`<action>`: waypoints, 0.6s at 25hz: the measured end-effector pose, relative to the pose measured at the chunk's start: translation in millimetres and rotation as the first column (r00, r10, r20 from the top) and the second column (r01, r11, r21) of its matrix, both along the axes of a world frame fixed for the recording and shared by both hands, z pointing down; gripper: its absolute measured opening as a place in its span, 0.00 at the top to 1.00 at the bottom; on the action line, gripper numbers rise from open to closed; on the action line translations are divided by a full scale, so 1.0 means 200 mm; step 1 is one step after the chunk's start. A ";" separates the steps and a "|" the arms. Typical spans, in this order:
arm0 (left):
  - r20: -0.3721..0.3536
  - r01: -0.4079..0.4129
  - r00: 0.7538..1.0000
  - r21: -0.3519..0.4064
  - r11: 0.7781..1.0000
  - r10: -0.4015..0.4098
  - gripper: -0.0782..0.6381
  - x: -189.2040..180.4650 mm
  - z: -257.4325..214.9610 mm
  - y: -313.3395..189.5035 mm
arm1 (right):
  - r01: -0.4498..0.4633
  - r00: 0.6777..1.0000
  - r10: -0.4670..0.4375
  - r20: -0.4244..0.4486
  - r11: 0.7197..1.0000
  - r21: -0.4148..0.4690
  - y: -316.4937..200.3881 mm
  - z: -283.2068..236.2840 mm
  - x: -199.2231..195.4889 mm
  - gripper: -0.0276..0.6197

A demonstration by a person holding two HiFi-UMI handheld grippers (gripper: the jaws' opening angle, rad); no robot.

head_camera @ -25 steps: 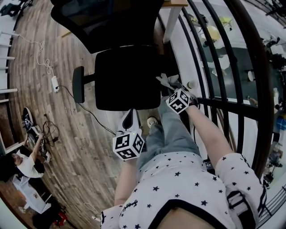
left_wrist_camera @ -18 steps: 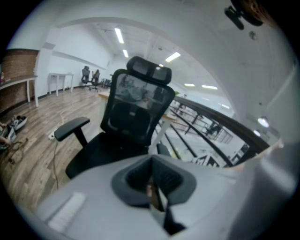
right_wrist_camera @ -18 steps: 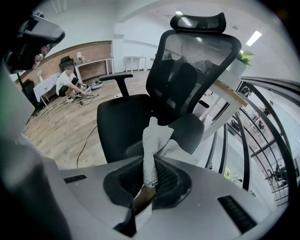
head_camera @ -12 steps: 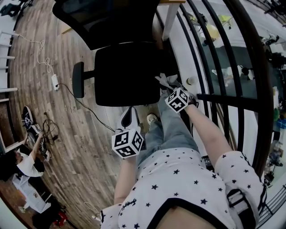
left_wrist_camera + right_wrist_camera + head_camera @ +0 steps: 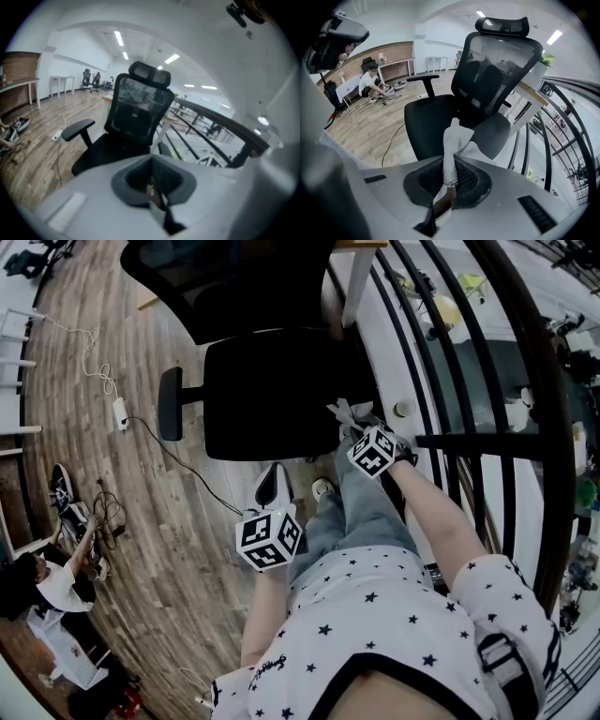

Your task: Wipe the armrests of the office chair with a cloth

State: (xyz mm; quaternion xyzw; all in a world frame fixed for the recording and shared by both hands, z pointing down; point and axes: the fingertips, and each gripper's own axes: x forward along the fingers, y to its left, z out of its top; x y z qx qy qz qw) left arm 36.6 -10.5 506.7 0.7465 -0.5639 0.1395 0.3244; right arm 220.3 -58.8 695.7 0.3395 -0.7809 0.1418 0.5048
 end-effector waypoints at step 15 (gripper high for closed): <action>-0.038 0.003 0.999 0.064 0.998 0.000 0.88 -0.09 -0.10 0.02 | -0.186 0.944 0.136 0.299 0.971 0.149 0.06 -0.57 -0.19 0.91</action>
